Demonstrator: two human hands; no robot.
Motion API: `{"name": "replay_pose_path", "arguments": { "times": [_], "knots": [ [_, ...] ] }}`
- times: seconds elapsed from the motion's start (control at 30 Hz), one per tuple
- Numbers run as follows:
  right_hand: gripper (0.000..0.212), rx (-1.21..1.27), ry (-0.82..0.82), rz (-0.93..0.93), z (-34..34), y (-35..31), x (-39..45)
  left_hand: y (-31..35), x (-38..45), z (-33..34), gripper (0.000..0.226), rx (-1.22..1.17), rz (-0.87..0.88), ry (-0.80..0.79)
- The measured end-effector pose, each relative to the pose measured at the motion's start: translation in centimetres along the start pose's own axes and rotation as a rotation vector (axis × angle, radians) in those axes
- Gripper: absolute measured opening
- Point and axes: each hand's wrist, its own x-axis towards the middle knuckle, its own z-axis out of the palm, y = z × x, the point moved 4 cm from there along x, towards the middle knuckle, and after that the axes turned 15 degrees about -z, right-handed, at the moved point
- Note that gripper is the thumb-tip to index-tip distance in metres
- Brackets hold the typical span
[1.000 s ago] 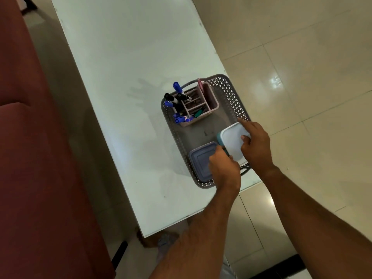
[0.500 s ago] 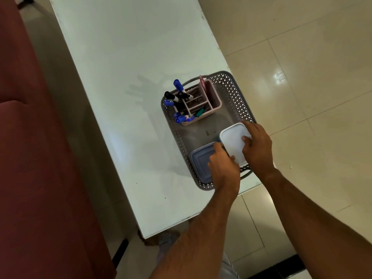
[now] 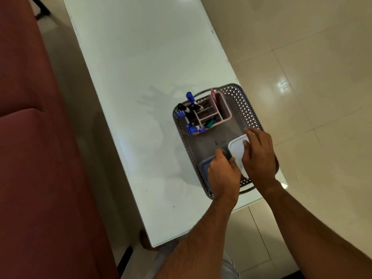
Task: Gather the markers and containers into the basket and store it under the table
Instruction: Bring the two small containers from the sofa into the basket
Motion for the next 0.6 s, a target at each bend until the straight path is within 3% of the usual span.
{"name": "replay_pose_path", "arguments": {
  "times": [0.33, 0.6],
  "knots": [
    [0.032, 0.027, 0.119, -0.364, 1.8, -11.4, 3.4, -5.3, 3.5, -10.0, 0.034, -0.071, 0.341, 0.253],
    [0.041, 0.145, -0.05, -0.523, 10.5, -27.2, 9.3, -12.5, 12.4, -26.4, 0.055, -0.093, 0.265, 0.48]
  ]
}}
